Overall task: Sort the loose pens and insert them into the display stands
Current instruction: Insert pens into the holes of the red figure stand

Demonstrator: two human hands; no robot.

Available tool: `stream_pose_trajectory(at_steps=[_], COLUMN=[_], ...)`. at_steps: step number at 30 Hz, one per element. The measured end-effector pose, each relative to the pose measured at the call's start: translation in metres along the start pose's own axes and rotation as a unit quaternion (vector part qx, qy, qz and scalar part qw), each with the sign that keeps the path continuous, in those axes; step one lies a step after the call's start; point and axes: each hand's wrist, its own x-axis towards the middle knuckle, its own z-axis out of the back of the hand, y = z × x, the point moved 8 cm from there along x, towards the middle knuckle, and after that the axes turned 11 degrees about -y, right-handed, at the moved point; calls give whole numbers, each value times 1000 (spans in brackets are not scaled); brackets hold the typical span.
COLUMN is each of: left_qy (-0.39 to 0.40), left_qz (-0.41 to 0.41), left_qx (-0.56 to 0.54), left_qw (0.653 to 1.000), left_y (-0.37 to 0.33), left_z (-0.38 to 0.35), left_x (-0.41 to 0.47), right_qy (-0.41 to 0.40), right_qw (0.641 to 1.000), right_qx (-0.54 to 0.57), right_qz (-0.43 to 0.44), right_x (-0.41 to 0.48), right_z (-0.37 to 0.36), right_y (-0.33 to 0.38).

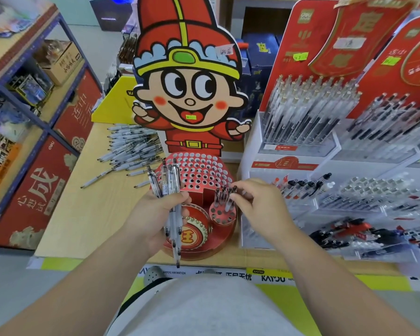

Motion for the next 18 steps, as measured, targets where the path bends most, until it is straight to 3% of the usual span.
stream_pose_trajectory(at_steps=[11,18], left_qy=[1,-3], left_qz=[5,18], left_qx=[11,12], left_qw=[1000,1000], left_y=[6,11], left_z=[5,10], left_x=[6,8], right_qy=[47,11], right_qw=[999,999], right_qx=[-3,-41], right_qz=[-20,-12], right_x=[-3,-4], right_z=[-13,-12], right_y=[-6,-6])
